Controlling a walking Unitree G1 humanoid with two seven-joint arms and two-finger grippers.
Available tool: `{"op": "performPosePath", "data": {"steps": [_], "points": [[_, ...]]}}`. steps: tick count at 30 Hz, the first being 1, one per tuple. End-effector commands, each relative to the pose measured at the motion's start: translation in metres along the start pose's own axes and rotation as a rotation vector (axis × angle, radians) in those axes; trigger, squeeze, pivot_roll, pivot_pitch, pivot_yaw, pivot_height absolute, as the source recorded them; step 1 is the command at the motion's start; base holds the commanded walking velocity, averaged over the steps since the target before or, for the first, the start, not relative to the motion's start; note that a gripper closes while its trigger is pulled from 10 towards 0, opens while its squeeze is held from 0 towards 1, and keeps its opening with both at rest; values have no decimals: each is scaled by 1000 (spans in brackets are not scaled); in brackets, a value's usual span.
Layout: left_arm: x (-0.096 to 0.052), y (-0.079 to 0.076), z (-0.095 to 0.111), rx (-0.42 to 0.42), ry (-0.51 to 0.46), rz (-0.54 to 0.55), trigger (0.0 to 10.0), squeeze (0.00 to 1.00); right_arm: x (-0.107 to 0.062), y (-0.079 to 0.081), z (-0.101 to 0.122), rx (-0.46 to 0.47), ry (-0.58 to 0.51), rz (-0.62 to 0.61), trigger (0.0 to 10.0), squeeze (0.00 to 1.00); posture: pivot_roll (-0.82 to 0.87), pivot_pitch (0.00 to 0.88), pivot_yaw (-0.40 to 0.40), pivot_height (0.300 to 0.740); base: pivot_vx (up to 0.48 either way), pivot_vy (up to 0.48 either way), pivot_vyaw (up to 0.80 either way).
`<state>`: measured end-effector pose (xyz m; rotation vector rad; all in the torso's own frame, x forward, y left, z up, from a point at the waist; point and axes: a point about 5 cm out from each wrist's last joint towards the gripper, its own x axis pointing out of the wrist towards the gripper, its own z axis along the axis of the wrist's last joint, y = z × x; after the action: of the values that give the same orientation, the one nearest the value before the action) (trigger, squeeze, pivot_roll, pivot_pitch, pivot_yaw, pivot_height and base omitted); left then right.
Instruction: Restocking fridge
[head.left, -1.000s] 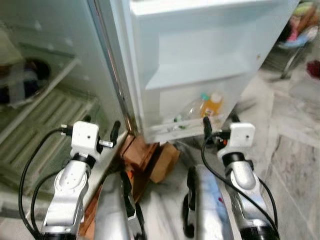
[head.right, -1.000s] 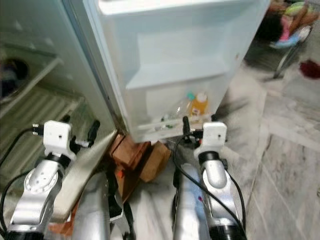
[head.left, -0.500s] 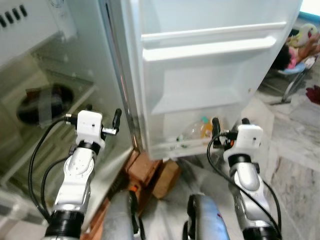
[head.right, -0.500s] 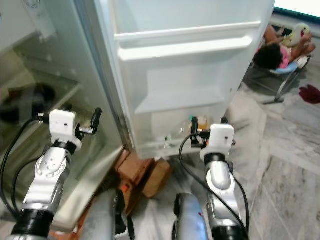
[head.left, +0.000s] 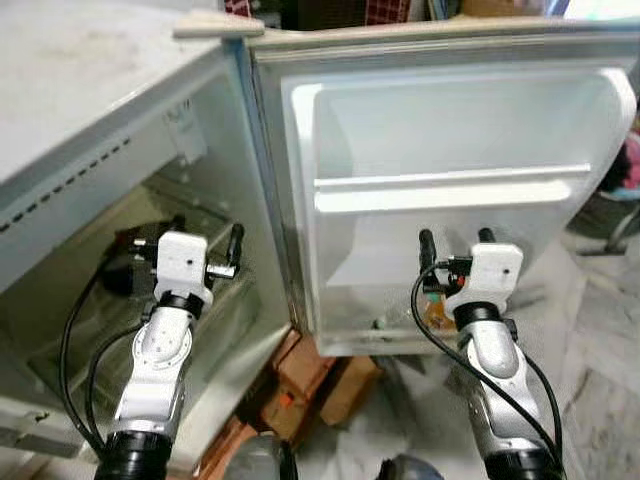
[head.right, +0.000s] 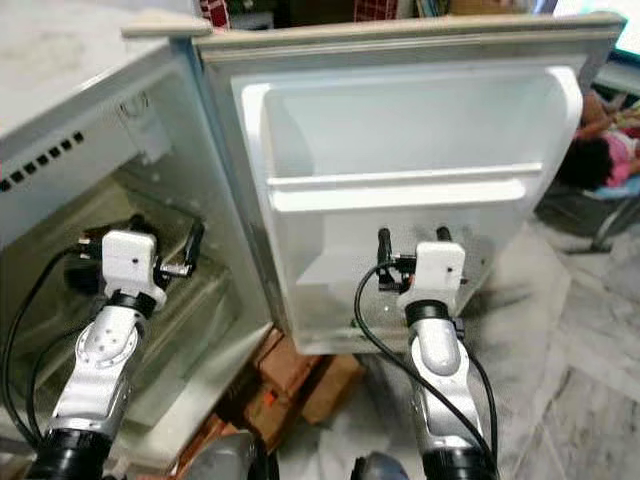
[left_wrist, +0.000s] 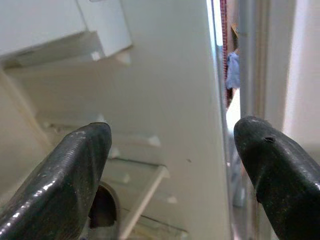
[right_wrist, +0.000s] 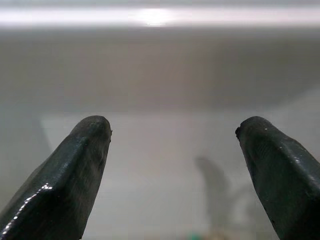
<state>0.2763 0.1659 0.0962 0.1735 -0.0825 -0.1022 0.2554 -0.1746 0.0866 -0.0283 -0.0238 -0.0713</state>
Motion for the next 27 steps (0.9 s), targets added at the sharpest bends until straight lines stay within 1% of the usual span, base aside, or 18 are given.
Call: {"op": "performPosePath", "data": {"steps": [1,5,8,16,22,23,24,27], "points": [[-4,-2,-2,19,16,-26,10000,0,-7,-2,-4,11,36,-10,10000,0,-23,0,32,740,0,0,0],[-8,-1,-5,23,27,-33,10000,0,-20,-2,-13,4,77,3,10000,0,-28,0,26,740,0,0,0],[-10,-1,-7,22,32,-32,10000,0,-24,-2,-15,2,89,0,10000,0,-30,0,21,740,0,-100,0],[-11,-2,-8,15,40,-29,10000,0,-25,-3,-15,-5,105,7,10000,0,-27,0,17,740,0,-310,0],[-11,1,-7,17,39,-22,10000,0,-23,0,-13,-3,107,17,10000,0,-24,0,18,740,0,-296,0],[-11,1,-7,15,36,-22,10000,0,-23,1,-13,-2,107,19,10000,0,-24,0,19,740,0,0,0],[-11,1,-6,-4,33,-20,10000,0,-24,2,-14,-1,110,22,10000,0,-24,3,18,740,0,0,0],[-12,2,-6,-9,39,-12,10000,0,-26,3,-15,2,119,27,10000,0,-24,6,19,740,0,0,0]]}}
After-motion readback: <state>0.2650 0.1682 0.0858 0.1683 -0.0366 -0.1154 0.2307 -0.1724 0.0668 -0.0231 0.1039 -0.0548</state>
